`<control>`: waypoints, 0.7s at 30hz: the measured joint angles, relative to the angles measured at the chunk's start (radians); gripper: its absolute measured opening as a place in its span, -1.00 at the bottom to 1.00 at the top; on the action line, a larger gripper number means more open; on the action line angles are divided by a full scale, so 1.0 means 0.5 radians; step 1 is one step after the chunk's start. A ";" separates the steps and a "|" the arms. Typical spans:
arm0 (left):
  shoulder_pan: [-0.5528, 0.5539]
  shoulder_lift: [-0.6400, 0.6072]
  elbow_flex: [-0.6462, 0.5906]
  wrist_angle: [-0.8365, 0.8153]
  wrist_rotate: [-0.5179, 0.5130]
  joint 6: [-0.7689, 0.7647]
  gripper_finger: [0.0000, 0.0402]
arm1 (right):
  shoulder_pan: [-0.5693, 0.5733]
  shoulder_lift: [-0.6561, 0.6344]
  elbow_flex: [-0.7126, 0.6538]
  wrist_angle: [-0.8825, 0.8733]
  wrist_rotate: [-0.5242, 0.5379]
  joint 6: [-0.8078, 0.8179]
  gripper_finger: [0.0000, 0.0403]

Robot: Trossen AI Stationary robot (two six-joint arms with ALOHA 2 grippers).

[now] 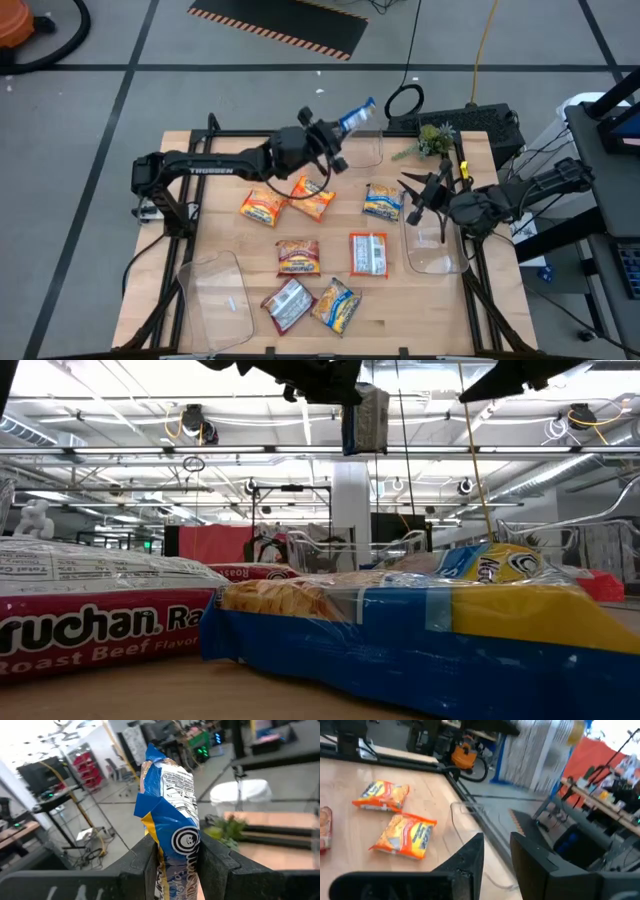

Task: Sort Maruchan noodles
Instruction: Put the top blue noodle pack into the top transparent bin

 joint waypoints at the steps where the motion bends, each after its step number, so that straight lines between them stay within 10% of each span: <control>1: 0.018 -0.002 0.001 0.017 -0.010 0.011 -0.44 | -0.002 -0.008 0.000 -0.033 -0.021 0.030 -0.55; 10: 0.149 -0.001 0.000 -0.087 -0.524 -0.220 -0.44 | 0.000 -0.055 0.001 -0.200 -0.151 0.121 -0.55; 21: 0.240 0.182 0.000 -0.155 -0.628 -0.587 -0.44 | -0.080 -0.057 0.001 -0.143 -0.149 0.034 -0.55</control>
